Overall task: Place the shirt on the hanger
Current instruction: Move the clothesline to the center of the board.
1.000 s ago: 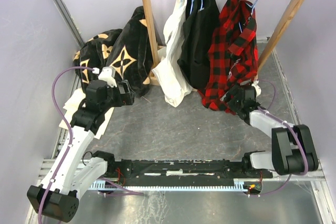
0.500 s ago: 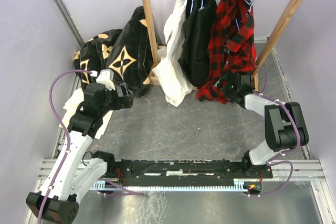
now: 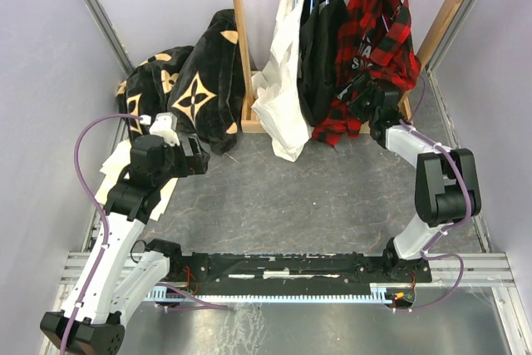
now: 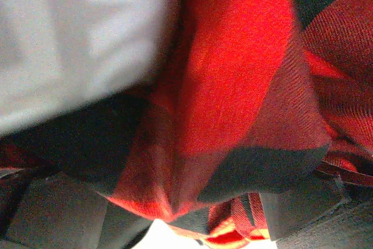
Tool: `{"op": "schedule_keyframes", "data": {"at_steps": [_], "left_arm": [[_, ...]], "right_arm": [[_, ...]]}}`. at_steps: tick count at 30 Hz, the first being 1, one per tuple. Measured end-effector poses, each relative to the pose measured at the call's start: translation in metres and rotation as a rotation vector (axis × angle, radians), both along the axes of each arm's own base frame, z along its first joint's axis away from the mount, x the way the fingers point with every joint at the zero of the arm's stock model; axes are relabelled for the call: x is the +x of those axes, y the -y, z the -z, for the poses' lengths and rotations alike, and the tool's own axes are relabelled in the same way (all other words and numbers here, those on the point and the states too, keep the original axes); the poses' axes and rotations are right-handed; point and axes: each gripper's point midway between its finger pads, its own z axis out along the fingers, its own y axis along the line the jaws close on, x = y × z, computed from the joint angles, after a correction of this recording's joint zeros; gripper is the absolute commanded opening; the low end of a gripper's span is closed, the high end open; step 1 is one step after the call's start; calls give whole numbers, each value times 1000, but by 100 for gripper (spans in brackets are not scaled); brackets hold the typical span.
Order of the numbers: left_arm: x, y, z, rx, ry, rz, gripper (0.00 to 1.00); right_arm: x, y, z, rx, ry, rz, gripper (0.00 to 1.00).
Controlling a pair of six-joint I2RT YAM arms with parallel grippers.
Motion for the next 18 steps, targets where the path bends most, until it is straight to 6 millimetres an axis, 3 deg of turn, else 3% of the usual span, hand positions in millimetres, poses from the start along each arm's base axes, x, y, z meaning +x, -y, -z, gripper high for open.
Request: {"op": "schedule_keyframes", "data": {"at_steps": [4,8,11,14,18], "left_arm": [[0,0,-1,-1,3,0,100],[0,0,-1,-1,3,0,100],[0,0,-1,-1,3,0,100],[0,0,-1,-1,3,0,100],[0,0,-1,-1,5,0,100]], "right_arm": [[14,1,-34,-5,97,6,88],[22,6,-48,-47,125,24,71],[32,12,-54,-90,141,40,69],[42,18,-46,-148,129,54,69],[46,25,-21,-229,69,51,80]]}}
